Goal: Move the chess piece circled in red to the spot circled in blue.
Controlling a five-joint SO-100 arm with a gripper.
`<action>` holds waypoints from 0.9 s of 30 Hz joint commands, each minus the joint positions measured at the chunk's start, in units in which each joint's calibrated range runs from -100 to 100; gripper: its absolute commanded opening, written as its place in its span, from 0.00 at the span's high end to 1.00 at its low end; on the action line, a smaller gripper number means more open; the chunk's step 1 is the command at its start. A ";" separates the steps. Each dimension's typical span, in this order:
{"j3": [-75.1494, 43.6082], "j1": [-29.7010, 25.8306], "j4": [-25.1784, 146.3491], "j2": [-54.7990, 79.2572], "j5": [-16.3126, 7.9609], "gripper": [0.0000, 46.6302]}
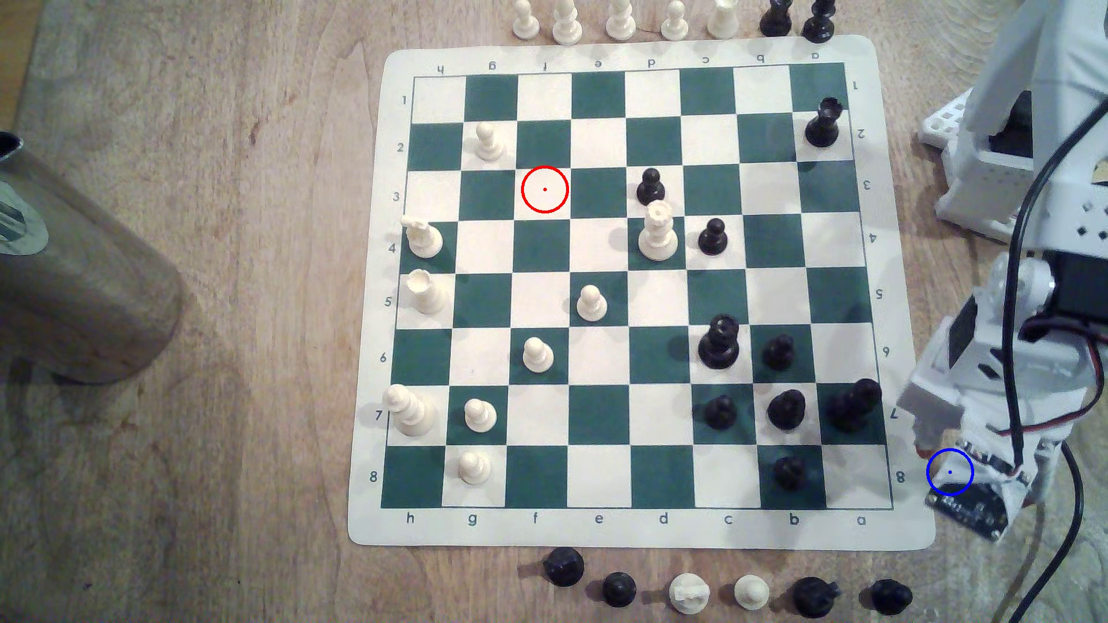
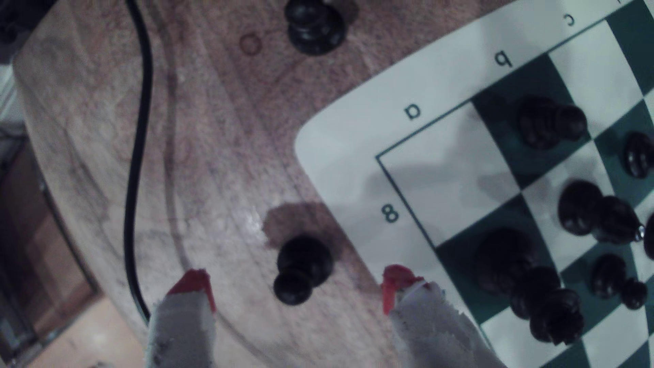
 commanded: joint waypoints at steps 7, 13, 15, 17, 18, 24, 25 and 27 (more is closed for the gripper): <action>0.00 -2.36 5.98 -9.72 -2.49 0.43; 1.99 -2.36 7.62 -15.15 -3.66 0.41; 3.81 -1.03 8.28 -18.63 -3.52 0.44; 4.80 0.38 8.28 -21.35 -3.27 0.46; 4.99 1.09 8.60 -22.36 -2.98 0.47; 0.45 14.31 11.06 -26.86 1.95 0.84; -0.82 16.42 10.73 -27.03 2.49 0.90; -2.27 20.25 9.34 -27.80 3.13 0.99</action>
